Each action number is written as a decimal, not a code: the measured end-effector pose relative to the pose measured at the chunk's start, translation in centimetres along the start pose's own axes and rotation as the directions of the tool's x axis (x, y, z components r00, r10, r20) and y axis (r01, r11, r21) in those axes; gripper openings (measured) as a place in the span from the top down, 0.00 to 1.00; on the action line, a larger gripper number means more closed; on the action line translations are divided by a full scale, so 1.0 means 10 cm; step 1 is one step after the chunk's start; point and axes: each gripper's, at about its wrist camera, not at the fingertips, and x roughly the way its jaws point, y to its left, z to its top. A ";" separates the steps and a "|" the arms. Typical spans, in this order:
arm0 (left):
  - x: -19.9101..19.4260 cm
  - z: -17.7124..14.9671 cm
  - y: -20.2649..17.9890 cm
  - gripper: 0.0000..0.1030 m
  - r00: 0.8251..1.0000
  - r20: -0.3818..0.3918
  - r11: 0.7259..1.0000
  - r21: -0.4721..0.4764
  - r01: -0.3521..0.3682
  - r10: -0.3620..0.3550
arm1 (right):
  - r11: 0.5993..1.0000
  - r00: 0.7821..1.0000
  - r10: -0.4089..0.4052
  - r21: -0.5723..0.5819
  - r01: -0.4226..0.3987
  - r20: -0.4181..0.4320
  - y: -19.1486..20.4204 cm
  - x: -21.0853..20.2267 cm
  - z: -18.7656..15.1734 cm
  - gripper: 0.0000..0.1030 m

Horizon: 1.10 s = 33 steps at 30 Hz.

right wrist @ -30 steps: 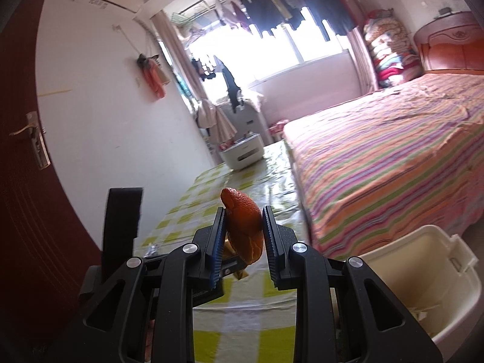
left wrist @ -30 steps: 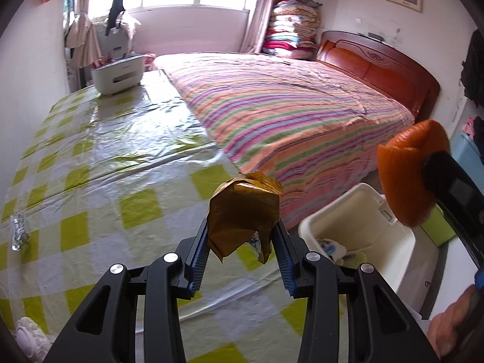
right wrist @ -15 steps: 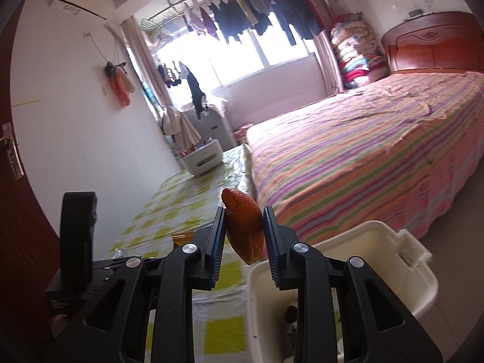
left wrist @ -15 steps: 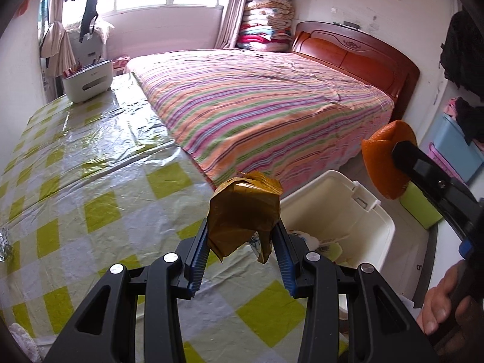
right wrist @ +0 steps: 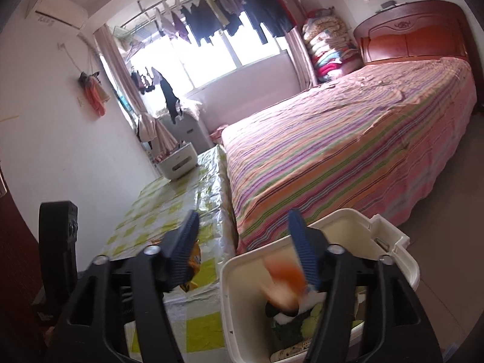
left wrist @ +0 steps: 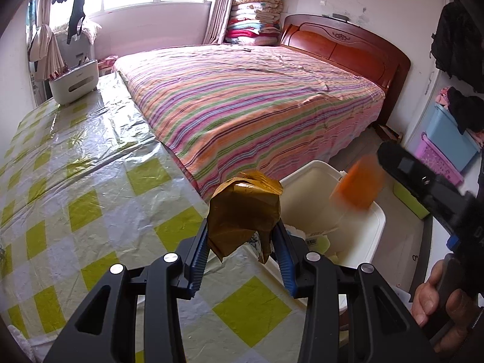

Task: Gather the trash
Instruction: 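Open both grippers over the bin, dropping the peel and wrapper in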

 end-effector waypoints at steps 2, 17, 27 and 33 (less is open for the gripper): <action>0.02 0.00 -0.02 0.62 1.000 -0.005 1.000 0.002 0.004 -0.004 | 1.000 1.000 -0.006 0.013 0.006 0.014 -0.02 -0.05 0.02 0.37; 0.18 0.01 -0.29 0.62 0.998 -0.034 0.998 0.036 0.060 -0.058 | 0.992 0.993 -0.013 0.125 -0.001 0.117 -0.20 -0.29 0.08 0.33; 0.28 -0.03 -0.59 0.47 0.997 -0.041 0.990 0.124 0.065 -0.060 | 0.990 0.992 -0.018 0.144 0.000 0.125 -0.29 -0.28 0.07 0.33; 0.26 -0.05 -0.62 0.25 1.000 -0.030 0.988 0.155 0.010 -0.005 | 0.990 0.992 -0.013 0.144 -0.005 0.127 -0.29 -0.29 0.08 0.32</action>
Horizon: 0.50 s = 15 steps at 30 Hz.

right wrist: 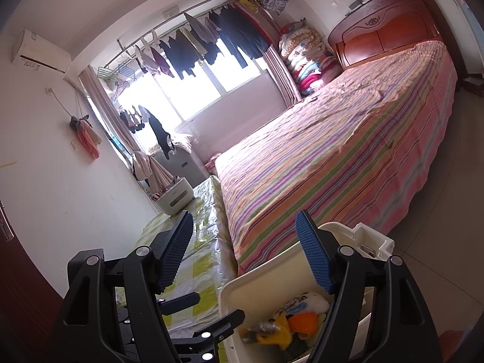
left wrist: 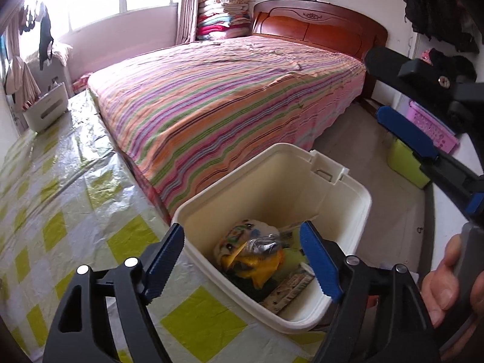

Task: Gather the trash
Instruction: 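Open both grippers over the bin, dropping the peel and wrapper in, then return both tools to the table toward the lace item and blister pack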

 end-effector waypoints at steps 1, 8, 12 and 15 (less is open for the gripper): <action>-0.01 0.00 0.02 0.25 1.000 -0.002 1.000 0.002 -0.011 0.011 | 1.000 1.000 -0.001 0.003 0.001 0.001 0.00 0.00 0.00 0.32; -0.08 -0.02 0.24 0.25 0.997 -0.011 0.997 -0.034 -0.071 0.070 | 1.000 1.000 0.015 0.016 -0.015 -0.014 0.02 0.04 -0.02 0.31; -0.18 -0.06 0.46 0.25 0.992 -0.009 0.990 -0.066 -0.126 0.126 | 1.000 0.999 0.027 0.013 -0.027 -0.027 0.06 0.08 -0.03 0.31; -0.25 -0.10 0.60 0.25 0.986 -0.012 0.982 -0.087 -0.166 0.166 | 0.999 0.998 0.039 0.009 -0.038 -0.046 0.11 0.13 -0.06 0.31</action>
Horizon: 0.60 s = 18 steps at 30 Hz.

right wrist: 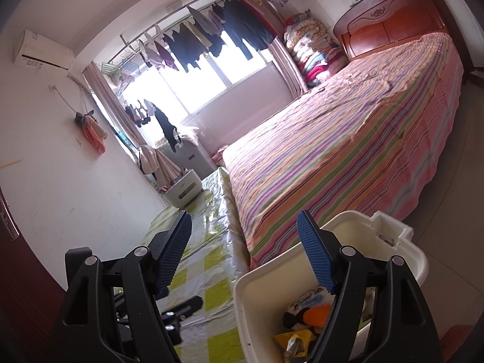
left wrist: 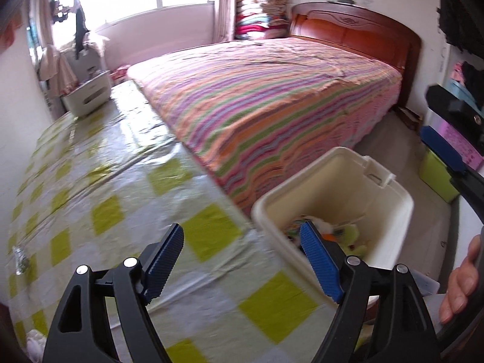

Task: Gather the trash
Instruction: 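Return both tools to the table toward the lace item and blister pack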

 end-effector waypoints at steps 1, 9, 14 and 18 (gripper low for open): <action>-0.02 -0.02 0.07 0.25 1.000 -0.002 1.000 -0.007 -0.021 0.021 | 1.000 1.000 0.004 0.001 -0.004 -0.004 0.02 0.02 -0.01 0.31; -0.17 -0.23 0.60 0.25 0.981 -0.053 0.979 -0.073 -0.192 0.188 | 0.998 0.996 0.052 -0.022 -0.053 -0.066 0.24 0.22 -0.14 0.30; -0.40 -0.43 0.92 0.25 0.955 -0.065 0.949 -0.104 -0.296 0.291 | 0.996 0.992 0.081 -0.034 -0.085 -0.100 0.40 0.33 -0.22 0.30; -0.59 -0.59 1.10 0.25 0.929 -0.070 0.925 -0.099 -0.368 0.362 | 0.992 0.985 0.105 -0.049 -0.112 -0.134 0.57 0.44 -0.33 0.30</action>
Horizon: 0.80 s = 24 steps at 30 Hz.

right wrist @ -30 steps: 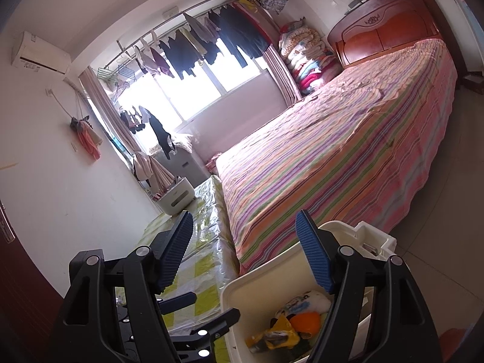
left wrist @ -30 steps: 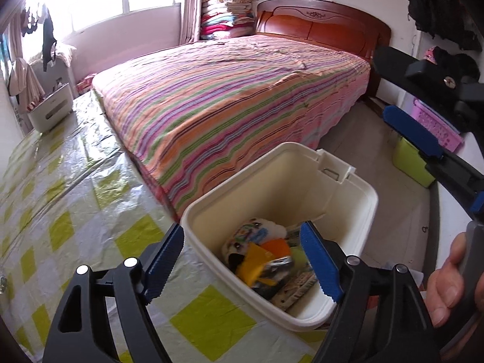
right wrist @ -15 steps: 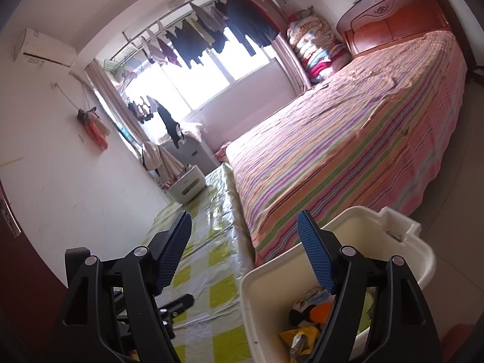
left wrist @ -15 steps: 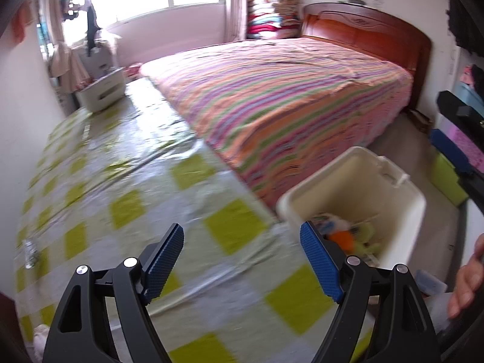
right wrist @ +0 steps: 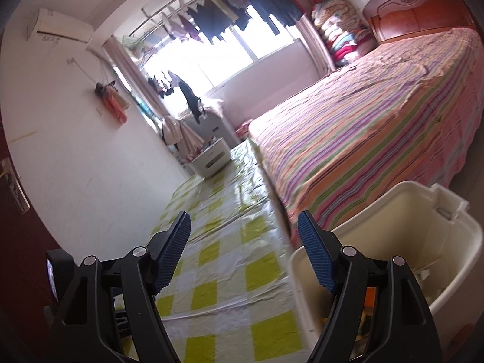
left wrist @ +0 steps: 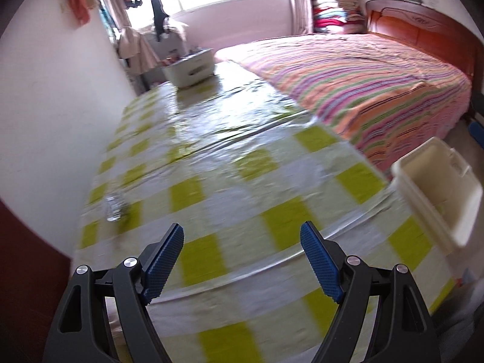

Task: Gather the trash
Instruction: 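Return both tools to the table toward the lace item and blister pack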

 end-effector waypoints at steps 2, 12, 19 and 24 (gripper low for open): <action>-0.04 -0.09 0.15 0.25 0.999 -0.008 0.999 -0.004 -0.035 0.035 | 1.000 1.000 0.016 -0.015 -0.016 -0.017 0.09 0.05 -0.04 0.30; -0.05 -0.61 1.09 0.25 0.991 -0.135 0.983 -0.182 -0.017 -0.008 | 0.996 0.995 0.060 -0.055 -0.065 -0.085 0.41 0.27 -0.27 0.30; 0.12 -0.81 1.36 0.25 0.978 -0.190 0.954 -0.298 0.026 -0.086 | 0.993 0.989 0.086 -0.067 -0.094 -0.117 0.54 0.35 -0.34 0.30; 0.19 -0.85 1.43 0.25 0.977 -0.200 0.950 -0.312 0.004 -0.070 | 0.993 0.987 0.090 -0.070 -0.100 -0.133 0.60 0.41 -0.39 0.30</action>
